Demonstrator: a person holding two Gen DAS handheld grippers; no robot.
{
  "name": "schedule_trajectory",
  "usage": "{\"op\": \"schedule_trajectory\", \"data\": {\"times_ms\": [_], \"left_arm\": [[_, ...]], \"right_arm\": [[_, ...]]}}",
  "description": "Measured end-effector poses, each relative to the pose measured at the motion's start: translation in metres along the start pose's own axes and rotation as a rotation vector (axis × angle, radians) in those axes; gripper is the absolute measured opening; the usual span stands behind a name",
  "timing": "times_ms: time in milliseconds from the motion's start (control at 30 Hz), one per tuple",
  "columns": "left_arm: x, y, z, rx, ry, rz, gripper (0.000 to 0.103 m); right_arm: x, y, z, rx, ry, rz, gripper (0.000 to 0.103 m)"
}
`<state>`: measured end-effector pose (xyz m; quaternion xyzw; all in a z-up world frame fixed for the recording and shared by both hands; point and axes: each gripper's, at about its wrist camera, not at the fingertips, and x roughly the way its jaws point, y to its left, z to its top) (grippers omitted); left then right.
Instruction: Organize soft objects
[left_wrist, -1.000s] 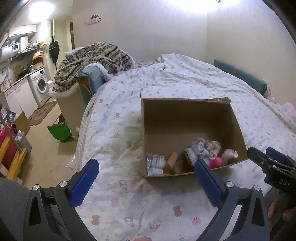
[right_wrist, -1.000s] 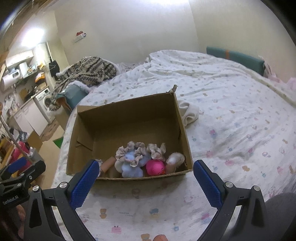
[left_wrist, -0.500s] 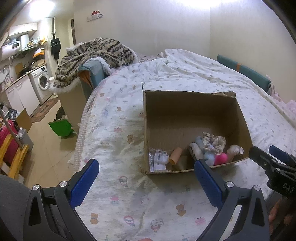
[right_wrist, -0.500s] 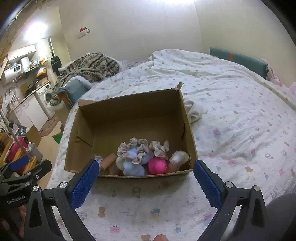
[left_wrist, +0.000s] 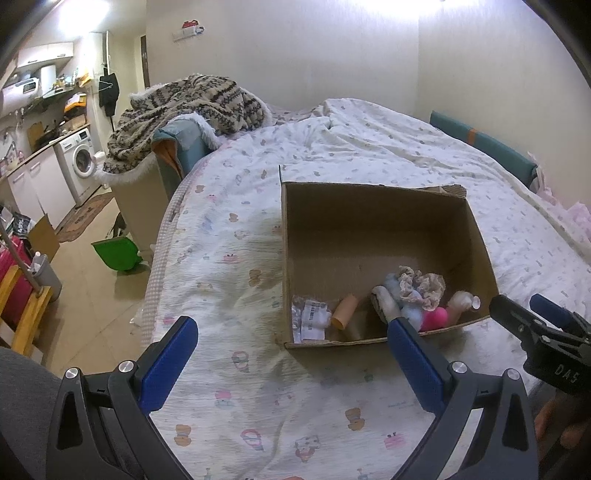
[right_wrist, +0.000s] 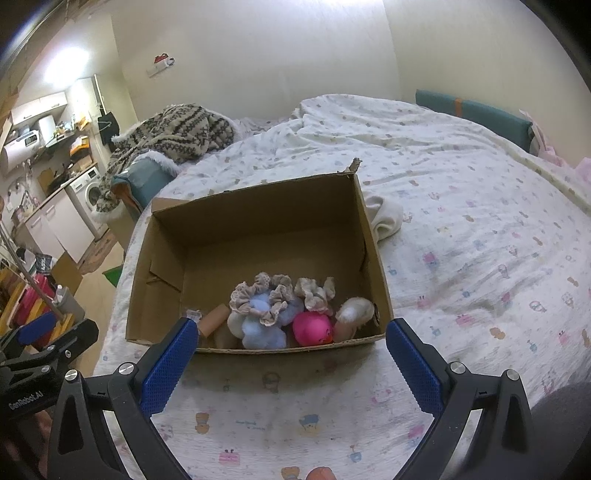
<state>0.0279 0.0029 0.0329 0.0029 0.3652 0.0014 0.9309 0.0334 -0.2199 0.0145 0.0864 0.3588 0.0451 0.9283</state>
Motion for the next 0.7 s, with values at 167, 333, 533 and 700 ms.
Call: {"op": "schedule_trajectory", "data": {"times_ms": [167,333,533,700], "left_arm": [[-0.0007,-0.0004,0.0022,-0.005,-0.001,-0.007,0.102],[-0.0015,-0.0006,0.0029,-0.006,0.0,-0.009,0.102],[-0.0016,-0.0015,0.0041,-0.007,0.003,-0.011,0.102],[-0.0007,-0.002,0.0068,-0.025,0.009,-0.02,0.102]], "right_arm": [[0.0005,-0.0002,-0.0001,-0.002,0.001,-0.001,0.103],[0.0009,-0.0005,-0.0004,-0.004,0.0,-0.002,0.103],[0.0007,0.0005,-0.0005,-0.004,0.0,-0.002,0.103],[0.001,0.0001,-0.0004,-0.005,0.003,-0.002,0.103]]}}
